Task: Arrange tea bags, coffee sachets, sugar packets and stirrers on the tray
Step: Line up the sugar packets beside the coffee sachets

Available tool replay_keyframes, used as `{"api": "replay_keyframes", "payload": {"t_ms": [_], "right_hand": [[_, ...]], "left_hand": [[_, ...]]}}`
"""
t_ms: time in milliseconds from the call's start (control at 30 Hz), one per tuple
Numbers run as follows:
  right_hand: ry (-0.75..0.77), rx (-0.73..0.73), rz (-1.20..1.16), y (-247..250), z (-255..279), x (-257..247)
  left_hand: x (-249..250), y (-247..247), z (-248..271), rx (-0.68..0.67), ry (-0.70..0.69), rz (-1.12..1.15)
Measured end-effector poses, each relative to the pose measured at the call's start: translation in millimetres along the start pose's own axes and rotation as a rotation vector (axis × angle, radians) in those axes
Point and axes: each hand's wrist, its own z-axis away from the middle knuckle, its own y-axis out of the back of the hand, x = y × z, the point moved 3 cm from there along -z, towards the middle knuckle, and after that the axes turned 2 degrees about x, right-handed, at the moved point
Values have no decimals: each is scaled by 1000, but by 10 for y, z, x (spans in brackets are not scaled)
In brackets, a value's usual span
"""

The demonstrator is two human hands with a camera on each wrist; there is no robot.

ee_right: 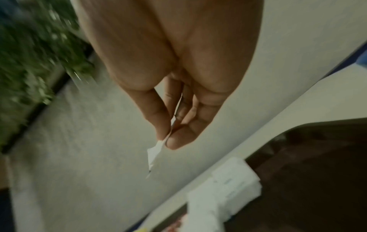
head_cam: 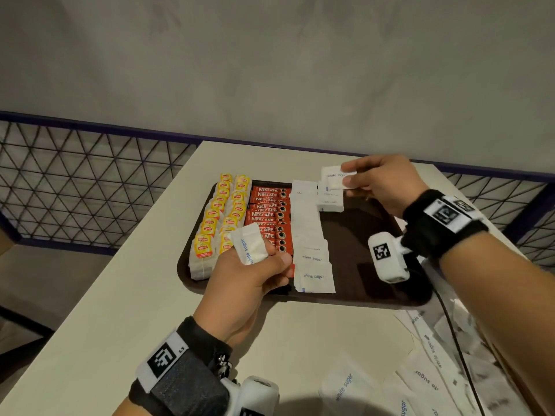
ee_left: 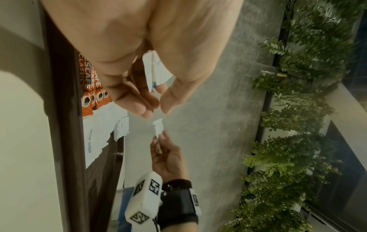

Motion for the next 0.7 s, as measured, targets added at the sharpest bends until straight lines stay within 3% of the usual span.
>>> {"api": "replay_keyframes", "payload": {"t_ms": [300, 700], "right_hand": [[-222, -56, 224, -138, -517, 539], [-173, -77, 742, -155, -580, 479]], "left_hand": [[19, -7, 5, -4, 6, -11], [27, -17, 20, 14, 47, 44]]}}
